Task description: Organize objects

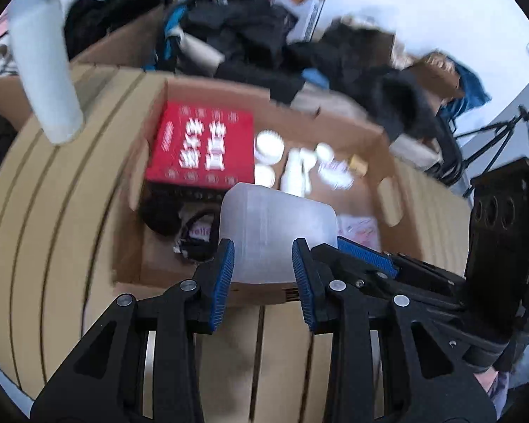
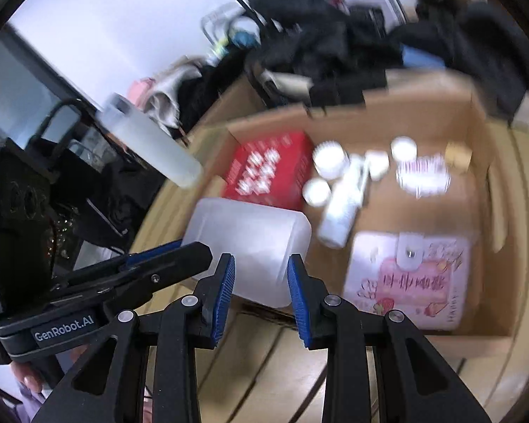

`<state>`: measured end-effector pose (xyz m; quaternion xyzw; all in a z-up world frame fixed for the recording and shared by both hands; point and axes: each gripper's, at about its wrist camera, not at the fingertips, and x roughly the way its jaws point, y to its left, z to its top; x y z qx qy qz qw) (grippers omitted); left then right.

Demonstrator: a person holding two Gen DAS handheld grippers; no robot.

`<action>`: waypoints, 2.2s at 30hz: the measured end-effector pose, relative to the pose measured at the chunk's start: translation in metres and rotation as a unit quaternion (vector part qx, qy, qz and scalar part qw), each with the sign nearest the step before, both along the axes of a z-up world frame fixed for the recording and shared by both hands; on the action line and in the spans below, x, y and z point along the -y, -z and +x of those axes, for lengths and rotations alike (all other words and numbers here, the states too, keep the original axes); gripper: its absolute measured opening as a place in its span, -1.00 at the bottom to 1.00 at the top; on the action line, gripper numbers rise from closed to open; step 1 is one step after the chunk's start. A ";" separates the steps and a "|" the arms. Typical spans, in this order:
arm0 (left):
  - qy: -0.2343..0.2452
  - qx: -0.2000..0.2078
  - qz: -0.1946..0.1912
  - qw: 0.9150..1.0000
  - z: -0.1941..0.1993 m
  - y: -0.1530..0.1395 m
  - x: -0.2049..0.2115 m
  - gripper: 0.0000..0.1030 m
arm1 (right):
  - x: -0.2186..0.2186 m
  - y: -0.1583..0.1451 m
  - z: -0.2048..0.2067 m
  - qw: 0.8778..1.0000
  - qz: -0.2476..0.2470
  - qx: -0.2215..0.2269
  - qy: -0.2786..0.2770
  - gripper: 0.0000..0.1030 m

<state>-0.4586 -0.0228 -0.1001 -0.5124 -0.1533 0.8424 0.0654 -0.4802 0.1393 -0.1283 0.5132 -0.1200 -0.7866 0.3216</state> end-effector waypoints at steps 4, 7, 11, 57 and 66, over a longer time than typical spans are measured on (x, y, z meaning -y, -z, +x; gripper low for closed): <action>0.018 0.027 0.004 0.999 -0.016 0.028 -0.015 -0.51 | -0.005 0.025 -0.017 0.998 0.056 0.019 0.007 -0.35; 0.015 0.034 0.004 0.999 -0.029 0.033 -0.016 -0.36 | -0.010 0.028 -0.025 0.997 0.070 0.022 0.022 -0.35; 0.010 0.020 -0.004 1.000 -0.024 0.025 -0.010 -0.29 | -0.012 0.019 -0.027 0.996 0.079 0.021 0.027 -0.35; -0.021 -0.196 -0.114 0.974 0.408 -0.128 -0.020 1.00 | -0.106 -0.159 0.390 0.950 0.154 -0.262 0.068 0.69; -0.013 -0.192 -0.135 0.972 0.423 -0.122 -0.029 1.00 | -0.078 -0.138 0.418 0.945 0.180 -0.269 0.038 0.69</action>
